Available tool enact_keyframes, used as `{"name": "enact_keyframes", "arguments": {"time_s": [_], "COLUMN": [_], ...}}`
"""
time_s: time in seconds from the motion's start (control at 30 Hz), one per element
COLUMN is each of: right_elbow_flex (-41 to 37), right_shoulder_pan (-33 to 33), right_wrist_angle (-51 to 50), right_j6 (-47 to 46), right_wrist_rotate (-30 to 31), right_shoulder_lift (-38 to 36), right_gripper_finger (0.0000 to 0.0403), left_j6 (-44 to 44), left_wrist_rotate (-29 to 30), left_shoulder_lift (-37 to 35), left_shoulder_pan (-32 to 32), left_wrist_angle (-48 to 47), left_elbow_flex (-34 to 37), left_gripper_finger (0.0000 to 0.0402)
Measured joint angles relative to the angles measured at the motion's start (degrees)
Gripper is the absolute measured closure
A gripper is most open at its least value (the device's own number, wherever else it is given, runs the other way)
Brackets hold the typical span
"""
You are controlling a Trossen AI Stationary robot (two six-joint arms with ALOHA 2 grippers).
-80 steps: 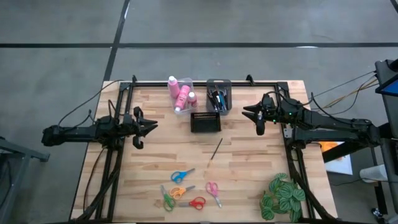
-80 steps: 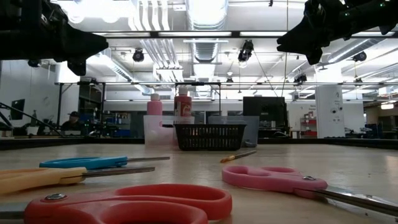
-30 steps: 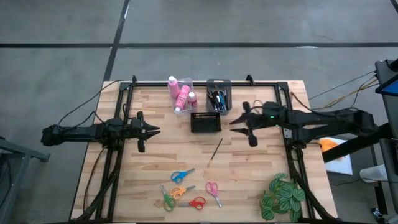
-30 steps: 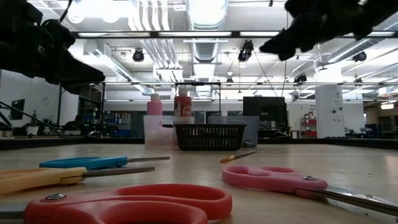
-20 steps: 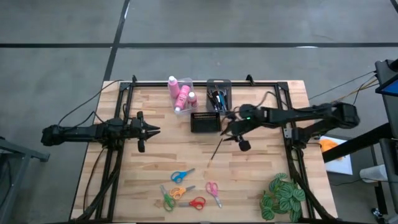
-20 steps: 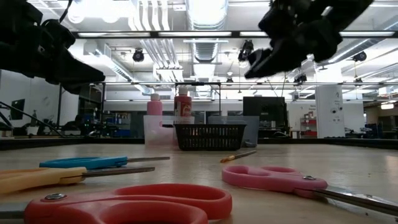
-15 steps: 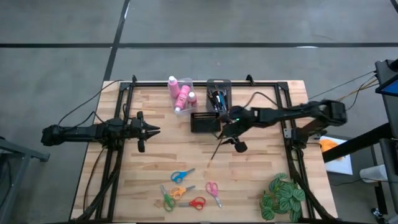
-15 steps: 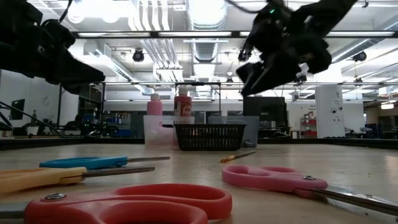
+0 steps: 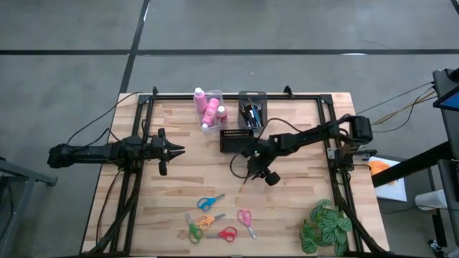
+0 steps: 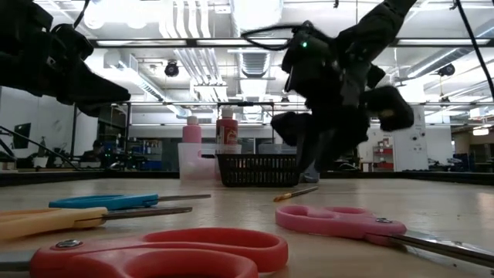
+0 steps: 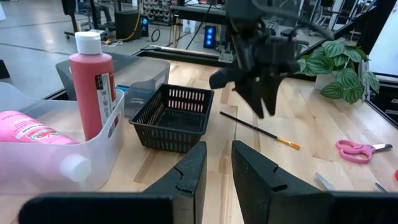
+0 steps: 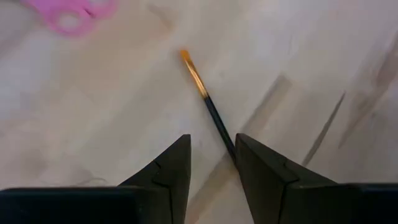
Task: Pick & Place Paint Supplies
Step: Put the black paint brush into the gray bin
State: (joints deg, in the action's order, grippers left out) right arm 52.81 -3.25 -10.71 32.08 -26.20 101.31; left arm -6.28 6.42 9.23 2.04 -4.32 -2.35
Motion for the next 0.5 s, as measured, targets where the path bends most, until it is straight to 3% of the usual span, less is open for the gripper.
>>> {"name": "enact_keyframes", "arguments": {"time_s": [0.2,0.5], "right_elbow_flex": [0.43,0.34], "right_shoulder_pan": [1.9,1.99], "right_wrist_angle": [0.0,-0.08], "right_j6": [-0.38,-2.11], "right_wrist_rotate": [8.58,10.75], "right_shoulder_lift": [2.07,2.74], "right_gripper_finger": [0.0278,0.0278], "left_j6": [0.0,-0.02], "left_wrist_rotate": [0.0,0.0], "left_shoulder_lift": [0.01,0.01], "left_shoulder_pan": [0.0,0.0], "left_wrist_angle": [-0.01,-0.02], "left_elbow_flex": [0.0,0.0], "left_gripper_finger": [0.0323,0.0323]}}
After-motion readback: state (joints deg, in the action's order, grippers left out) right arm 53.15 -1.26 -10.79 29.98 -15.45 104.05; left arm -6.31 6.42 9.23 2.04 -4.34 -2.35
